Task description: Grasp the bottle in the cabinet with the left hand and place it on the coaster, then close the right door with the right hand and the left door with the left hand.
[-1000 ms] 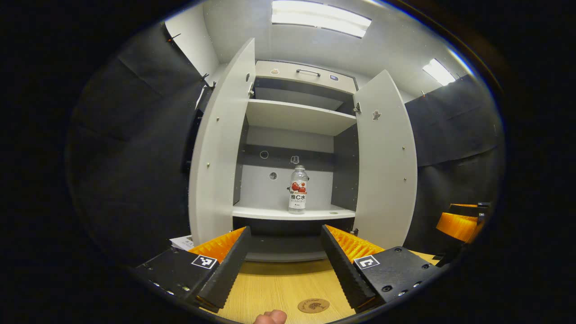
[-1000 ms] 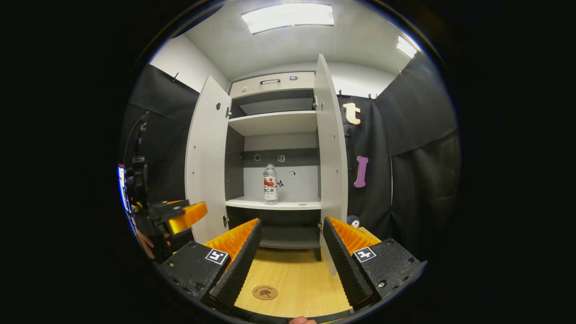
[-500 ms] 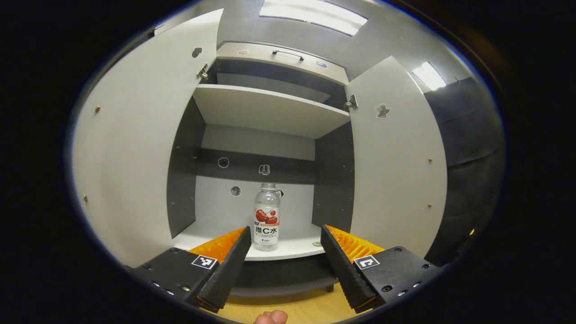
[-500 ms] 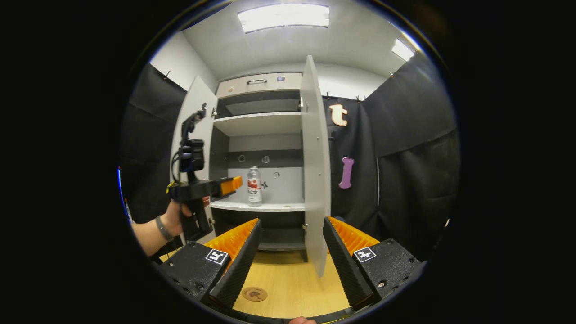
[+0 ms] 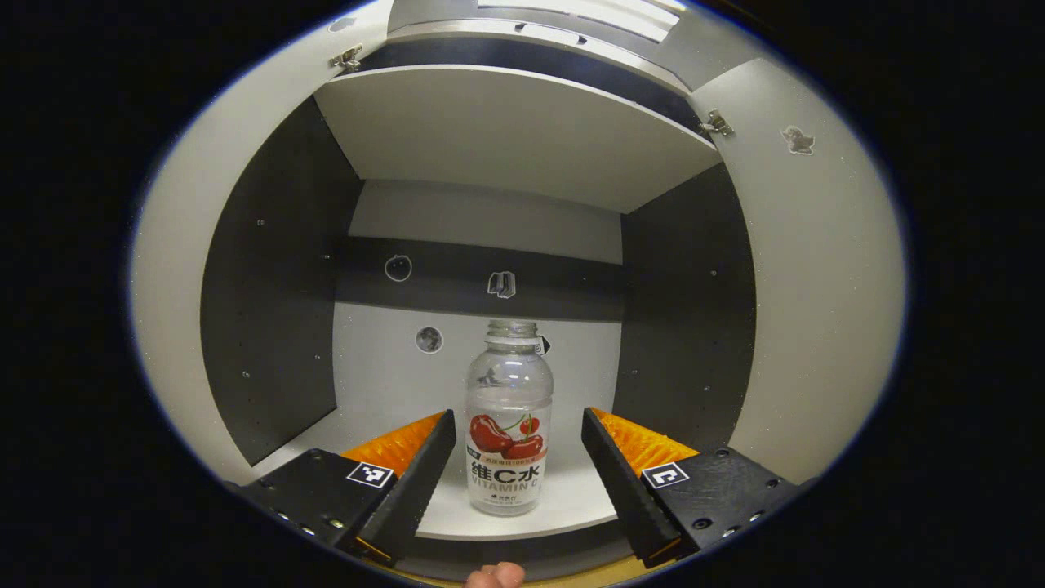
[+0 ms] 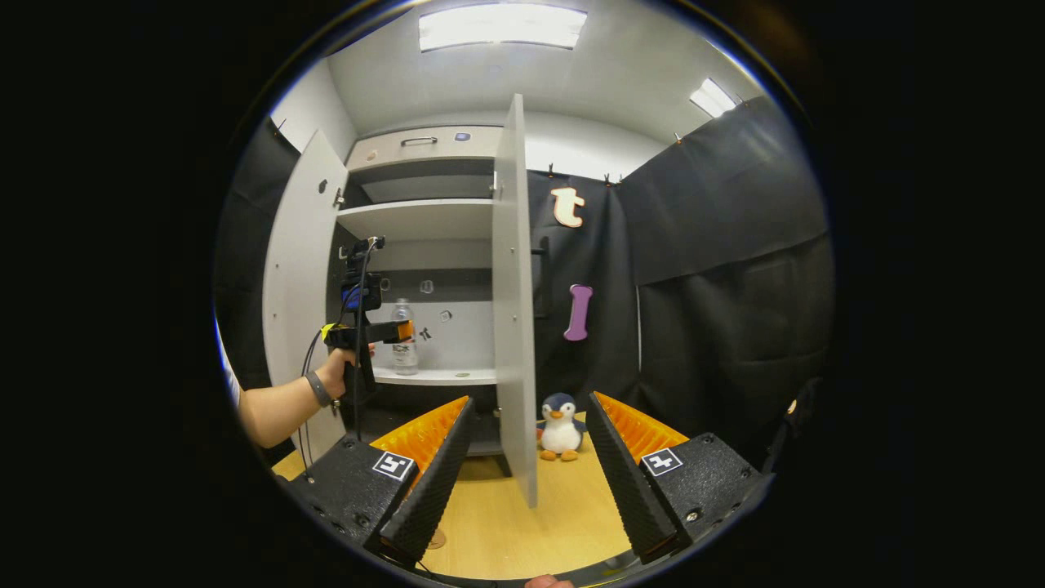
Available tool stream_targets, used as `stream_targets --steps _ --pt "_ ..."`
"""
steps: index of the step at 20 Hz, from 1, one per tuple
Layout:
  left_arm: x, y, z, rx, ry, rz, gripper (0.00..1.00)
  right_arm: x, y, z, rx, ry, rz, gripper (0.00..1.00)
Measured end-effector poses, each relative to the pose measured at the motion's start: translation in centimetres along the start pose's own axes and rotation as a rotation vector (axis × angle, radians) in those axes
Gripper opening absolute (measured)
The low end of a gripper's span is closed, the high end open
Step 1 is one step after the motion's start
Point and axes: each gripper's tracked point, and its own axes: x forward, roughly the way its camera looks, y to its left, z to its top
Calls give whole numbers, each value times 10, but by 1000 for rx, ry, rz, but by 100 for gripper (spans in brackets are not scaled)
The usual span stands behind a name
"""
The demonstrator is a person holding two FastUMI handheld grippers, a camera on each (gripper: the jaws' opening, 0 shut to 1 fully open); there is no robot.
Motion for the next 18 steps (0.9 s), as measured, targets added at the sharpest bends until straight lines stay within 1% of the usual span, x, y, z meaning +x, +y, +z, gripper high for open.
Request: stream_targets --steps 4,9,10,11,12,15,18 --pt "24 2 4 18 3 9 94 7 -3 -2 4 9 -12 83" --pt "37 6 8 51 14 15 94 12 0 -3 14 11 7 83" --pt "37 7 5 48 22 18 85 12 1 -2 13 9 14 83" --pt "33 7 8 40 23 12 79 12 1 -1 12 6 19 83" --pt "27 5 9 26 27 6 78 12 2 0 12 1 25 83" --pt "-3 7 24 21 -6 6 78 13 7 2 20 -9 59 83" --pt "-42 2 31 24 -16 -24 78 13 15 5 7 -15 105 83"
